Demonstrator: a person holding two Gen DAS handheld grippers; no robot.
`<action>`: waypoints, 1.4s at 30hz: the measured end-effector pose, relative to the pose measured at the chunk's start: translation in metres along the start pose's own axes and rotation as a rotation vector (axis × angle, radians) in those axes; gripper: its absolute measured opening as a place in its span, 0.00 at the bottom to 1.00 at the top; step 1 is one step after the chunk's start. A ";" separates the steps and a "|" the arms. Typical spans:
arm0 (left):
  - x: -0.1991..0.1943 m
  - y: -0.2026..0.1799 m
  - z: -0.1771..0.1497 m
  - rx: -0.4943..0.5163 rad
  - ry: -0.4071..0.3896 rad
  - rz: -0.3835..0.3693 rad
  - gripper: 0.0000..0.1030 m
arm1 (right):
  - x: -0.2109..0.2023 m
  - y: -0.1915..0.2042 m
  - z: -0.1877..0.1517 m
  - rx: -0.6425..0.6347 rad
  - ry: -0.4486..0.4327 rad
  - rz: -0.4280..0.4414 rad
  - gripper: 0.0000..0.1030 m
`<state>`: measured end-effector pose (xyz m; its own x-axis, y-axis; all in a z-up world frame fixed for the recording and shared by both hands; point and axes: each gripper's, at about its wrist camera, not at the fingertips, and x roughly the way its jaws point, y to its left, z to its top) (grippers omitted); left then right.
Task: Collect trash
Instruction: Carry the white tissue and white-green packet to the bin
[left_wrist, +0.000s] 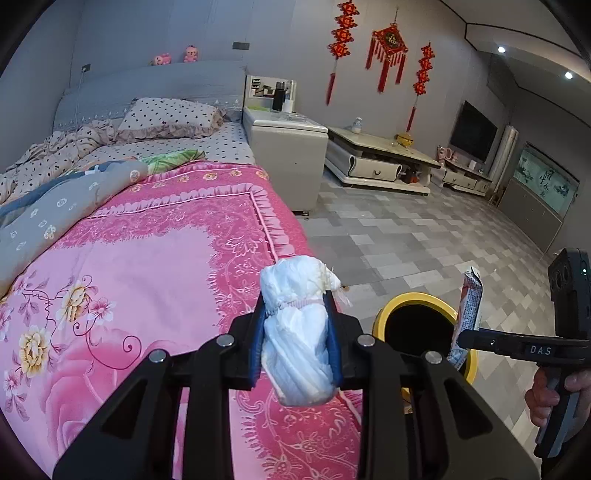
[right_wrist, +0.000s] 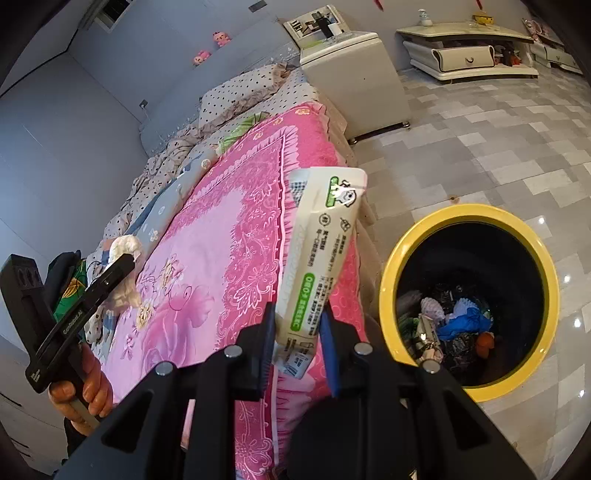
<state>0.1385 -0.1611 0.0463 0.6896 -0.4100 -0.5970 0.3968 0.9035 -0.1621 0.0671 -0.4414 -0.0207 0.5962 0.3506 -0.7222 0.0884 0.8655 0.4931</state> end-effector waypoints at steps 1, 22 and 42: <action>-0.002 -0.009 0.001 0.005 -0.006 -0.013 0.26 | -0.006 -0.006 0.000 0.006 -0.014 -0.004 0.21; 0.022 -0.151 0.011 0.163 -0.091 -0.093 0.26 | -0.054 -0.090 0.022 0.066 -0.180 -0.135 0.21; 0.110 -0.195 -0.012 0.183 0.045 -0.206 0.27 | -0.033 -0.134 0.034 0.080 -0.192 -0.278 0.22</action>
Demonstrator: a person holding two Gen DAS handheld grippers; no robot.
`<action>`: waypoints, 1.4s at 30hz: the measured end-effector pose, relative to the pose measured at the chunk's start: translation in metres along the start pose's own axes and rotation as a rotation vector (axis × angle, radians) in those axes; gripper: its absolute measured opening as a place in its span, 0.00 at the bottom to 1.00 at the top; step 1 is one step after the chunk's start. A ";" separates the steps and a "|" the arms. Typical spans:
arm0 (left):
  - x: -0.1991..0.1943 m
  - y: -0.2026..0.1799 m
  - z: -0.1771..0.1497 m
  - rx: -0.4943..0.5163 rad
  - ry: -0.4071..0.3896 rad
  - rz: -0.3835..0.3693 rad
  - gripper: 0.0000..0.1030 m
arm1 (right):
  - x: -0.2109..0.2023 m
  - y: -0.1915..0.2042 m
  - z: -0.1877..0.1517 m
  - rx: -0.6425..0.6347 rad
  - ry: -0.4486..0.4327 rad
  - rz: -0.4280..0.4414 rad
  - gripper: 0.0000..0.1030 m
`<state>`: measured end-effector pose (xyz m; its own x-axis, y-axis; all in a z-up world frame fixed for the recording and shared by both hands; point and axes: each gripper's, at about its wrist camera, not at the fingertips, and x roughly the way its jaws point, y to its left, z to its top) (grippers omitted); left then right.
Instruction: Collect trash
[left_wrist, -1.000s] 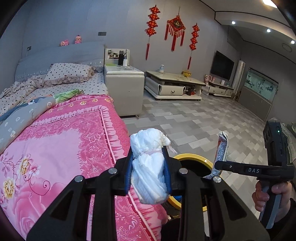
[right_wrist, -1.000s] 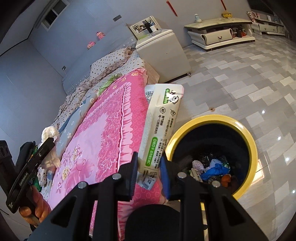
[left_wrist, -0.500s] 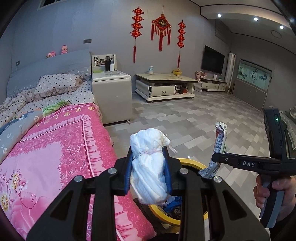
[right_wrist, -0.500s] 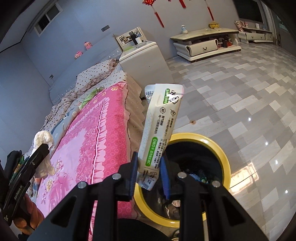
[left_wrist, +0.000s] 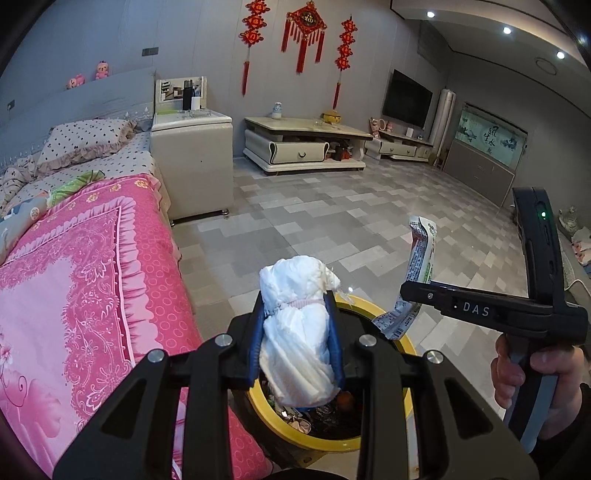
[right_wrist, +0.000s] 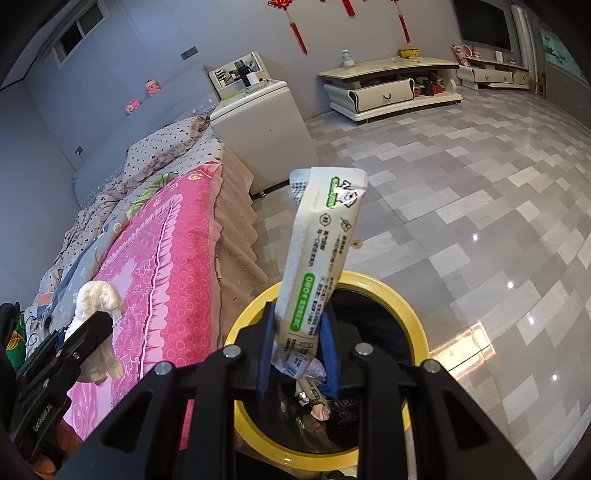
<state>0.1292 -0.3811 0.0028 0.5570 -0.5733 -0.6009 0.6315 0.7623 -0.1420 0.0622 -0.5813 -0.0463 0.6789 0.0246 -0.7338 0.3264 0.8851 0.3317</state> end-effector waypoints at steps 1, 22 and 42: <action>0.004 0.002 -0.001 -0.005 0.009 -0.006 0.27 | 0.001 -0.001 0.000 0.002 0.001 -0.002 0.22; -0.030 0.041 -0.004 -0.129 -0.047 -0.038 0.53 | -0.020 -0.011 -0.003 0.059 -0.042 -0.081 0.44; -0.191 0.184 -0.061 -0.300 -0.186 0.292 0.55 | -0.010 0.171 -0.033 -0.187 0.013 0.153 0.46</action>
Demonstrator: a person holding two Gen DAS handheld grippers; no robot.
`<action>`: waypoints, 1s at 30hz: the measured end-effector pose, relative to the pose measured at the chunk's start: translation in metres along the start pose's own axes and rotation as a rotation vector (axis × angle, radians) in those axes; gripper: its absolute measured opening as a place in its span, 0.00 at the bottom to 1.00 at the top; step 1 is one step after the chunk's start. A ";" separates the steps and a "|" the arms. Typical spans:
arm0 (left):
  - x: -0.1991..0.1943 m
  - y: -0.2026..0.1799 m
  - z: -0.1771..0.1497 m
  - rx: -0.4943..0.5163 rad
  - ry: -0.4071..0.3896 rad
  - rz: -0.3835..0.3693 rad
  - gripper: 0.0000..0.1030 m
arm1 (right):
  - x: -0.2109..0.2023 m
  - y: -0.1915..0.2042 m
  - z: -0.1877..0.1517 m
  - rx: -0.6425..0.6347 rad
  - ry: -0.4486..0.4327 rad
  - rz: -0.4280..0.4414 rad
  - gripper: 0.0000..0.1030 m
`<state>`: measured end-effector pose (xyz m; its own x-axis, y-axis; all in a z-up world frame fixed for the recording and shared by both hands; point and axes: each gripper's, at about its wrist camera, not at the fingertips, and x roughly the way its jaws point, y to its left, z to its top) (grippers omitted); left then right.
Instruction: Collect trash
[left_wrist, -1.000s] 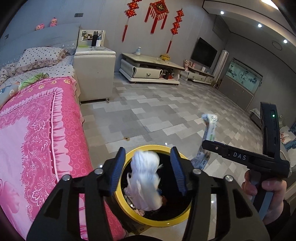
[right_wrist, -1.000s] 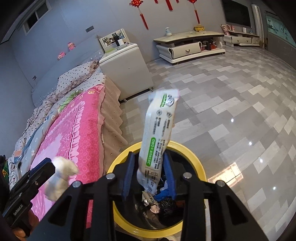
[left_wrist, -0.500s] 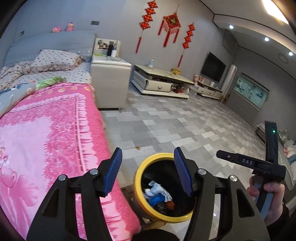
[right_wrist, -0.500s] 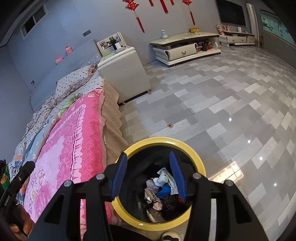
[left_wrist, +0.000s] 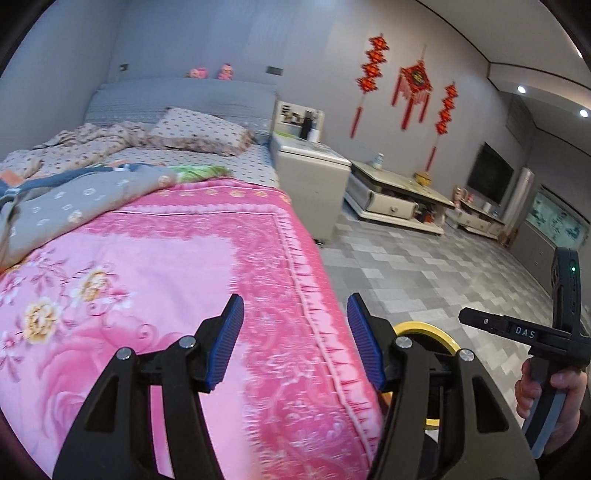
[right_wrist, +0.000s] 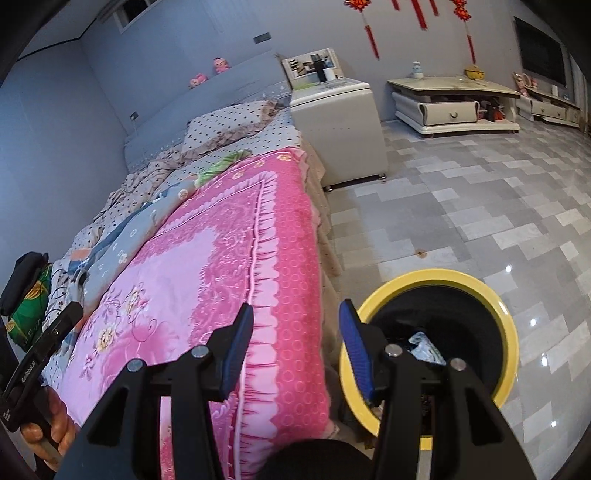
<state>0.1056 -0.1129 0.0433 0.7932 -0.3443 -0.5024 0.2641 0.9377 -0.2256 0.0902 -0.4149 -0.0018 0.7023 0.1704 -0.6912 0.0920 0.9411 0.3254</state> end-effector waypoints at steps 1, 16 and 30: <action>-0.008 0.010 -0.001 -0.007 -0.016 0.025 0.59 | 0.004 0.012 0.000 -0.012 0.002 0.014 0.50; -0.096 0.082 -0.022 -0.019 -0.192 0.248 0.89 | 0.010 0.112 -0.019 -0.108 -0.122 0.060 0.86; -0.117 0.083 -0.055 -0.052 -0.255 0.307 0.92 | 0.004 0.121 -0.058 -0.144 -0.307 0.005 0.92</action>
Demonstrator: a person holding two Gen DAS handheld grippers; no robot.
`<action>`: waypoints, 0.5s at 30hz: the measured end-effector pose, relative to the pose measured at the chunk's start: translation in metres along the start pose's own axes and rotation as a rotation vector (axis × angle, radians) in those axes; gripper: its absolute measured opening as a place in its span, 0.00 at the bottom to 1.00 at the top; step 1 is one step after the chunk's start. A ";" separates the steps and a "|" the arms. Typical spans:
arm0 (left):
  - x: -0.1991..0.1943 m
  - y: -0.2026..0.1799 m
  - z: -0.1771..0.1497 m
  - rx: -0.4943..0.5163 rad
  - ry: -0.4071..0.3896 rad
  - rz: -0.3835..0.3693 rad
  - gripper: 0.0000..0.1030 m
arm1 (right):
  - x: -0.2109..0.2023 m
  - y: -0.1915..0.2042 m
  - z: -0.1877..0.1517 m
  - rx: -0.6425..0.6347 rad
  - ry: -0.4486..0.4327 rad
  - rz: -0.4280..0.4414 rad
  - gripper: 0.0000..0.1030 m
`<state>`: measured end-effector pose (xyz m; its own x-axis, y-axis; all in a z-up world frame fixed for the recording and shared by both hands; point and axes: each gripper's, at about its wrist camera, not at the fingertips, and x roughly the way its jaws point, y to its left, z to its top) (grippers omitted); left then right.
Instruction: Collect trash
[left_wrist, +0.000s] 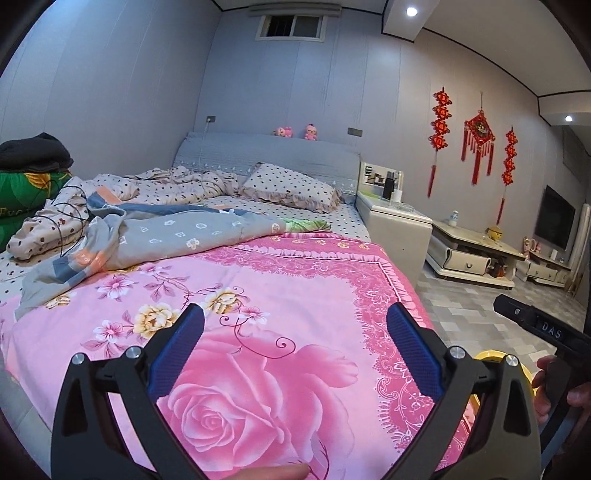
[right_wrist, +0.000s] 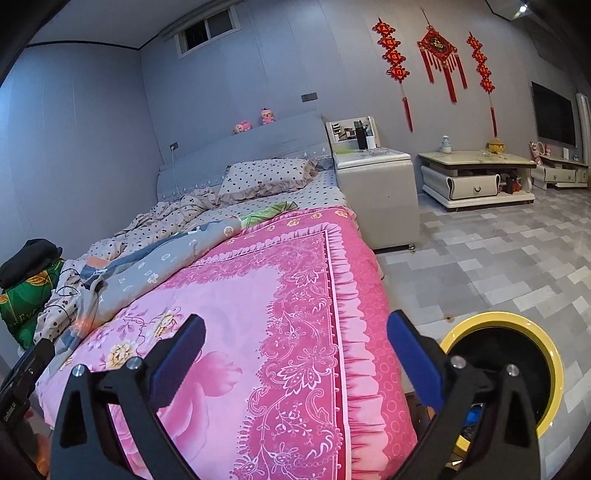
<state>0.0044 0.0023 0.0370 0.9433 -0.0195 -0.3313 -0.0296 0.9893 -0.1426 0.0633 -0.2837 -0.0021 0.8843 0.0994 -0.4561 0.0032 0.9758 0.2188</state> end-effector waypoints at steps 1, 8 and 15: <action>0.001 0.001 -0.002 -0.006 0.002 -0.007 0.92 | 0.000 0.001 -0.002 -0.008 -0.013 -0.012 0.92; -0.001 0.004 -0.013 -0.021 -0.019 -0.015 0.92 | -0.007 0.002 -0.028 -0.025 -0.129 -0.152 0.92; 0.002 0.005 -0.017 -0.024 -0.010 -0.009 0.92 | -0.002 -0.002 -0.039 -0.037 -0.150 -0.191 0.92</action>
<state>0.0009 0.0045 0.0195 0.9470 -0.0264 -0.3201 -0.0292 0.9854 -0.1677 0.0434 -0.2780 -0.0349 0.9286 -0.1150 -0.3527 0.1624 0.9808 0.1077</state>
